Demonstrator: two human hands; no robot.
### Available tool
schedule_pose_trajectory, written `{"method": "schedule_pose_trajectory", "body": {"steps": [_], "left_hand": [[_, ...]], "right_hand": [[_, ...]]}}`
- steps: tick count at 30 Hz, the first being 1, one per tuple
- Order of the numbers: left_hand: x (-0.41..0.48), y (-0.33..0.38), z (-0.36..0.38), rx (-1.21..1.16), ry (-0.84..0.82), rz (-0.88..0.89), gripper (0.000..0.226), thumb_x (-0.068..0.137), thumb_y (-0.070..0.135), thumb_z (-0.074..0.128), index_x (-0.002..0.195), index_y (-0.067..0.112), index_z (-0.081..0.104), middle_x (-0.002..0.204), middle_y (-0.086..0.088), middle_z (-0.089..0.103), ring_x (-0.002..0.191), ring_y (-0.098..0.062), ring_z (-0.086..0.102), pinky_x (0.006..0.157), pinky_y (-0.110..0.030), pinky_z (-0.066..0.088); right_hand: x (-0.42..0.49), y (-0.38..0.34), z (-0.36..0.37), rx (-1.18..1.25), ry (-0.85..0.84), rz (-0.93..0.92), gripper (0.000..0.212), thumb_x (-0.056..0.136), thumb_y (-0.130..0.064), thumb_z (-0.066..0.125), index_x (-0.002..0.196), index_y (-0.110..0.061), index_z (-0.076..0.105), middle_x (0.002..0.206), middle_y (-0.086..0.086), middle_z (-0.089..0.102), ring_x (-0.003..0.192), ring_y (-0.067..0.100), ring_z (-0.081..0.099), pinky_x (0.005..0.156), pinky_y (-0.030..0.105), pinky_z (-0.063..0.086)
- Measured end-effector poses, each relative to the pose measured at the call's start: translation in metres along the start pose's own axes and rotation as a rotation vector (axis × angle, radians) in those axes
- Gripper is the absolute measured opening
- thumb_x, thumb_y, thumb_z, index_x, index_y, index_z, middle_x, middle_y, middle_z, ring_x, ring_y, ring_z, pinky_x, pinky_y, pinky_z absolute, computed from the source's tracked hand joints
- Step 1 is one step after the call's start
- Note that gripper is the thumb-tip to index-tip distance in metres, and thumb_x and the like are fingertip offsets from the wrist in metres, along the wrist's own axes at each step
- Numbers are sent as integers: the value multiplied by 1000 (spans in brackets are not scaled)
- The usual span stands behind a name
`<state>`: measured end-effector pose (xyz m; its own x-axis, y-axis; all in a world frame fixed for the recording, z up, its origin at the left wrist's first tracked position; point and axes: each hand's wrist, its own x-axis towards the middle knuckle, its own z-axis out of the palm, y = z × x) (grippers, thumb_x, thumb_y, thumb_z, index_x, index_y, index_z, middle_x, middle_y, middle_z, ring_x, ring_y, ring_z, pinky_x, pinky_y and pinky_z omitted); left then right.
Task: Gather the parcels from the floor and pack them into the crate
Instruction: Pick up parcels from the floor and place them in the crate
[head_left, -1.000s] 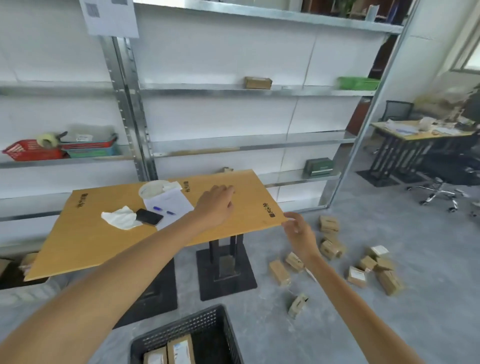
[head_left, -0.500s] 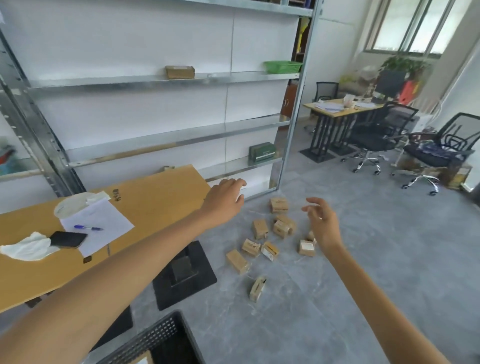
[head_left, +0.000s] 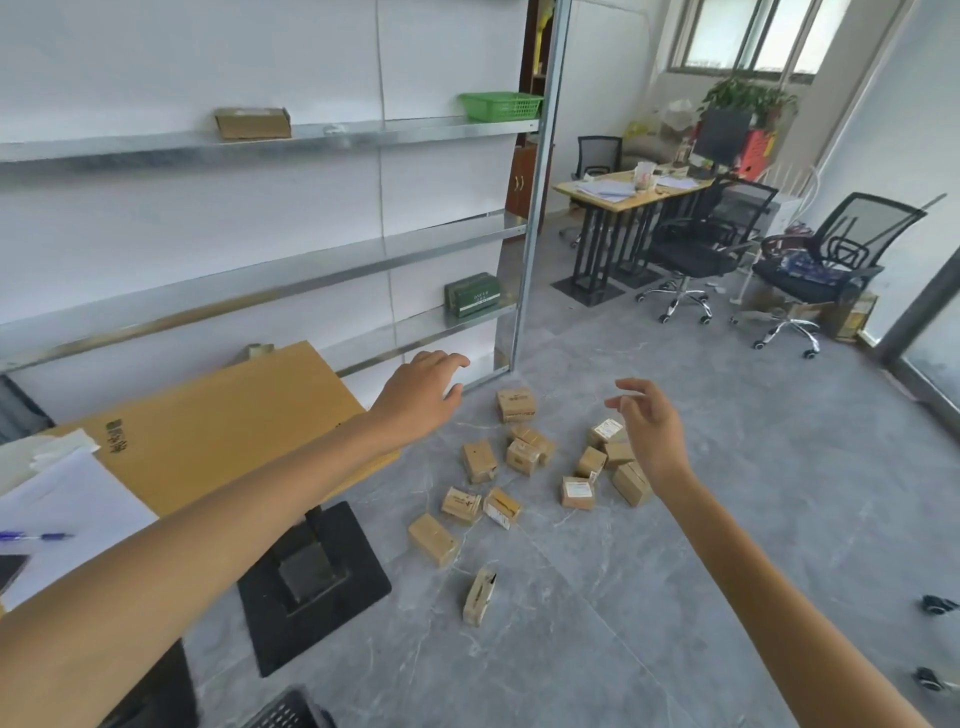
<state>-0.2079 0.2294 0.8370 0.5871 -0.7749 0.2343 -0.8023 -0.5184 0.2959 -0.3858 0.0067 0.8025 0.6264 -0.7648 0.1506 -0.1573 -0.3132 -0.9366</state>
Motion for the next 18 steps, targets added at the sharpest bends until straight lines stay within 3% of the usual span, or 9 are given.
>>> {"method": "schedule_pose_trajectory", "body": {"steps": [5,9,14,18], "left_hand": [[64,1,18,-42,1,2,37,97,21,44,134,14,46,136,-3,51,127,-21,43,100,-40,40],[105,10,38,-99,15,-26,35,97,19,46,132,13,48,132,-5,53,123,-22,46,100,-41,40],[158,27,70,-105,9,-49,34,97,18,45,131,13,48,130,-4,55,123,-21,46,99,-38,41],[200,43,91,-106,-4,-85,34,98,19,44,131,13,48,131,-5,54,122,-21,46,98,-39,41]], "right_hand": [[55,12,-1,18,4,2,23,95,-11,43,111,-19,59,97,3,69,90,34,60,59,20,42],[92,30,-9,14,-17,4,22,95,-10,44,106,-21,59,89,-2,68,90,26,64,60,18,44],[152,56,-26,54,-21,33,23,95,-7,41,104,-19,59,93,6,67,76,19,56,49,7,43],[202,71,-44,38,-55,35,23,96,-9,42,110,-16,59,95,5,68,82,20,57,62,19,45]]}}
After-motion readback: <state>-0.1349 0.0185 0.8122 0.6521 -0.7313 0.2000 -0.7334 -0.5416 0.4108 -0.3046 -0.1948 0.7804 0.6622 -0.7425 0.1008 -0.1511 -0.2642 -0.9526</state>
